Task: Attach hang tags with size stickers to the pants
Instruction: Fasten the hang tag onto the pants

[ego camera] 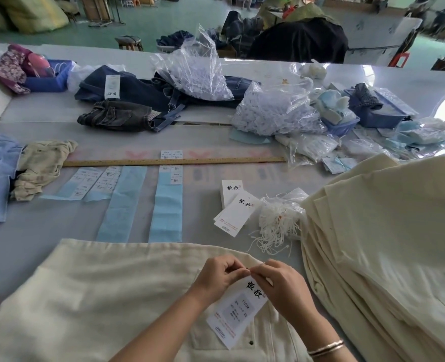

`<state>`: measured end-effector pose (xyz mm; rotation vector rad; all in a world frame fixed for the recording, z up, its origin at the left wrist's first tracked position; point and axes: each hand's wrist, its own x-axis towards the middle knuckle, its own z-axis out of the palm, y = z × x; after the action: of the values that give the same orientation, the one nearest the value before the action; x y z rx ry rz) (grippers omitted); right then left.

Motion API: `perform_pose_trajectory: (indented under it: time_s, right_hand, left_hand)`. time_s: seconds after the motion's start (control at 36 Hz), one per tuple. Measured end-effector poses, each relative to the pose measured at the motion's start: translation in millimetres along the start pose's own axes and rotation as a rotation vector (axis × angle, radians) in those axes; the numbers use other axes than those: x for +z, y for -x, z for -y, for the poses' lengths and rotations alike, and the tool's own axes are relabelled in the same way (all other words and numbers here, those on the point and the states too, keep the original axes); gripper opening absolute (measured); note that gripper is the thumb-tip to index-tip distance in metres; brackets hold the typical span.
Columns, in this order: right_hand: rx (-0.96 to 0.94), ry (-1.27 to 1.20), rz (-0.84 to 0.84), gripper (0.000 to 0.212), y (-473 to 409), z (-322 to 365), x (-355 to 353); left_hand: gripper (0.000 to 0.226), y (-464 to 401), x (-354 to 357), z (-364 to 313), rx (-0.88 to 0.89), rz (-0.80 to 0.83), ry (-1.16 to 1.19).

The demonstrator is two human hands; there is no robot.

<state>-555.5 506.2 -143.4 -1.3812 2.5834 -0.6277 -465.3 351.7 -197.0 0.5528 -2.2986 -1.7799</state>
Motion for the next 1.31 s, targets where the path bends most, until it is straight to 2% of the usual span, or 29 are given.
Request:
perform_pose_trajectory:
  time_s: [0.17,0.33,0.42,0.5,0.64,0.72,0.81,0.86,0.97,1.03,1.11,1.17,1.22,1.31]
  right_hand:
    - [-0.055,0.027,0.035,0.016,-3.8,-2.6,0.3]
    - [0.031,-0.095,0.111,0.015,-9.1,-5.2,-0.6]
    - [0.122,-0.218,0.110,0.012,-10.0,-6.4,0.4]
    - [0.258,-0.444,0.099,0.011,-8.6,-7.1,5.6]
    - [0.374,-0.771,0.174,0.009,-5.6,-16.8,13.6]
    - [0.404,-0.834,0.207,0.009,-6.4,-21.1,16.2]
    - [0.460,-0.780,0.144,0.008,-6.4,-25.2,21.3]
    - [0.516,-0.715,0.035,0.015,-4.4,-26.8,24.3]
    - [0.517,-0.574,-0.232,0.023,4.4,-18.2,28.1]
    - [0.516,-0.497,-0.257,0.023,9.2,-8.2,30.8]
    - [0.495,-0.414,-0.185,0.023,11.3,17.4,37.5]
    - [0.408,-0.383,-0.130,0.025,9.7,39.7,46.7]
    - [0.270,-0.349,-0.028,0.022,7.4,65.6,60.0]
    - [0.052,-0.264,0.180,0.024,1.8,111.3,77.5]
  left_hand:
    - [0.017,0.8,2.8,-1.9,-0.029,0.012,0.038]
    - [0.022,1.4,7.1,-5.2,-0.015,0.001,0.091]
    - [0.025,2.7,8.9,-5.6,-0.021,0.002,0.089]
    - [0.021,4.7,13.1,-4.2,-0.058,0.007,0.161]
    - [0.022,5.6,18.4,-7.3,-0.151,0.075,0.275]
    - [0.025,2.5,22.6,-8.8,-0.179,0.109,0.211]
    - [0.029,1.3,17.4,-5.1,-0.181,0.097,0.018]
    - [0.029,2.8,2.0,5.1,-0.199,-0.002,-0.130]
    - [0.021,25.1,-65.6,38.2,-0.220,-0.422,-0.431]
    - [0.036,49.8,-113.4,57.7,-0.334,-0.599,-0.617]
    - [0.058,101.8,-183.7,90.0,-0.563,-0.848,-0.681]
    - [0.070,135.9,-220.2,106.7,-0.704,-0.917,-0.643]
    - [0.081,158.1,-246.9,113.9,-0.861,-0.914,-0.578]
    - [0.088,170.7,-272.4,113.9,-1.024,-0.764,-0.495]
